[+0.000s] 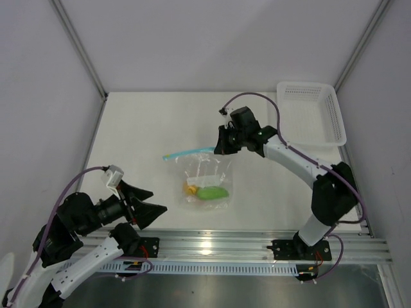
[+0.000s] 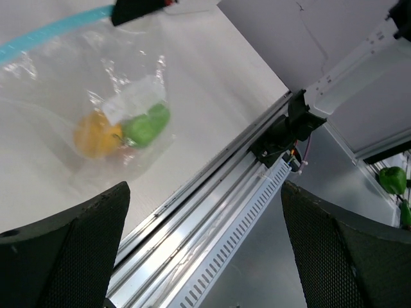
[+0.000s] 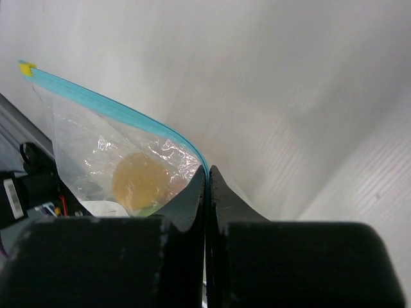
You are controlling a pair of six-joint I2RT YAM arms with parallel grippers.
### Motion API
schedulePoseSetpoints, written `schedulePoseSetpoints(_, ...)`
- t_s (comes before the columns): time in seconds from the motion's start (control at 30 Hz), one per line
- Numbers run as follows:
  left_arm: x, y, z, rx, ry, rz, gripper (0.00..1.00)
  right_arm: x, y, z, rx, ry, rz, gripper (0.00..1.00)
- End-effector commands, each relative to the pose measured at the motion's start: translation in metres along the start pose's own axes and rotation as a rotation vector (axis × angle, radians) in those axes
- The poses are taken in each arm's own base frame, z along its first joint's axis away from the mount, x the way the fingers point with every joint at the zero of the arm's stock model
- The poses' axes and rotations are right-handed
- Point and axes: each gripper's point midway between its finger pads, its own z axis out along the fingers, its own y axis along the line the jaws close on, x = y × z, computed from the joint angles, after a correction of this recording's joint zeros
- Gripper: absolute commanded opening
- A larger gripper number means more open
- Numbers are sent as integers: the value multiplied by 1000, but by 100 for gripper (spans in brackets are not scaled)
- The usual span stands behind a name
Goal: Place the food in the zip-top bag and seal the zipper
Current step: Place the zipper food storage bag at the center of the board.
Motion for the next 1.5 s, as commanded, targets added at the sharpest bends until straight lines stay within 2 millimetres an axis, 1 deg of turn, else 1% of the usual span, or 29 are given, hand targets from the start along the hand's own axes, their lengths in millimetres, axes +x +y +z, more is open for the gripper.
schedulePoseSetpoints(0.0, 1, -16, 2, 84, 35, 26, 100, -52, -5, 23, -49, -75, 54, 0)
schedulePoseSetpoints(0.07, 5, -16, 2, 92, 49, 24, 99, -69, -15, 35, -58, -90, 95, 0)
schedulePoseSetpoints(0.1, 6, -16, 1, 94, 52, 21, 100, -81, -21, 49, -62, -93, 114, 0)
schedulePoseSetpoints(0.17, 11, -15, 0, 95, 63, 15, 99, -96, -30, 61, -67, -106, 161, 0)
schedulePoseSetpoints(0.2, 13, -15, -1, 97, 67, 7, 99, -118, -36, 59, -66, -150, 173, 0)
schedulePoseSetpoints(0.23, 15, -15, -1, 99, 69, 3, 100, -114, -50, 77, -42, -129, 198, 0)
schedulePoseSetpoints(0.3, 18, -16, -2, 105, 76, -9, 100, -129, -69, 84, -20, -160, 260, 0)
schedulePoseSetpoints(0.33, 21, -15, -2, 107, 82, -15, 99, -135, -79, 95, -21, -175, 293, 0)
schedulePoseSetpoints(0.4, 22, -17, -4, 117, 80, -24, 100, -142, -95, 103, -15, -193, 385, 0)
schedulePoseSetpoints(0.43, 24, -16, -4, 116, 83, -26, 100, -150, -108, 104, -9, -224, 410, 0)
schedulePoseSetpoints(0.47, 24, -16, -4, 115, 83, -28, 100, -146, -120, 113, 6, -221, 441, 0)
schedulePoseSetpoints(0.5, 25, -15, -5, 114, 86, -30, 100, -146, -126, 117, 6, -225, 491, 0)
schedulePoseSetpoints(0.53, 25, -15, -6, 113, 85, -27, 100, -150, -138, 117, 14, -244, 512, 0)
schedulePoseSetpoints(0.63, 25, -13, -6, 100, 88, -26, 99, -144, -160, 127, 70, -256, 562, 0)
schedulePoseSetpoints(0.67, 25, -13, -5, 98, 86, -24, 100, -137, -165, 132, 83, -249, 581, 0)
schedulePoseSetpoints(0.77, 24, -12, -4, 95, 85, -27, 100, -134, -176, 133, 117, -269, 626, 0)
schedulePoseSetpoints(0.8, 25, -11, -3, 93, 89, -28, 100, -126, -180, 135, 130, -261, 639, 0)
schedulePoseSetpoints(0.87, 25, -11, -1, 90, 90, -33, 99, -123, -182, 137, 134, -264, 660, 0)
schedulePoseSetpoints(1.03, 25, -5, 4, 48, 89, -61, 100, -111, -186, 141, 149, -235, 650, 16)
schedulePoseSetpoints(1.1, 27, -1, 5, 30, 94, -71, 99, -115, -183, 136, 147, -242, 612, 30)
schedulePoseSetpoints(1.13, 27, 0, 5, 23, 94, -72, 99, -117, -182, 134, 147, -246, 593, 41)
schedulePoseSetpoints(1.2, 28, 2, 8, 13, 101, -79, 100, -122, -182, 126, 166, -250, 539, 49)
schedulePoseSetpoints(1.23, 27, 2, 8, 10, 99, -82, 99, -134, -176, 118, 157, -270, 511, 53)
schedulePoseSetpoints(1.27, 28, 3, 10, 4, 104, -87, 100, -135, -176, 113, 169, -261, 474, 60)
schedulePoseSetpoints(1.3, 28, 4, 12, -1, 105, -91, 100, -145, -173, 106, 170, -275, 445, 62)
schedulePoseSetpoints(1.33, 28, 5, 13, -7, 106, -95, 99, -152, -169, 99, 172, -284, 421, 69)
schedulePoseSetpoints(1.4, 27, 5, 18, -10, 112, -108, 99, -153, -168, 88, 201, -276, 374, 77)
schedulePoseSetpoints(1.43, 28, 6, 21, -13, 117, -114, 99, -158, -162, 74, 204, -292, 353, 86)
schedulePoseSetpoints(1.47, 28, 4, 23, -9, 121, -125, 100, -159, -160, 67, 212, -298, 339, 88)
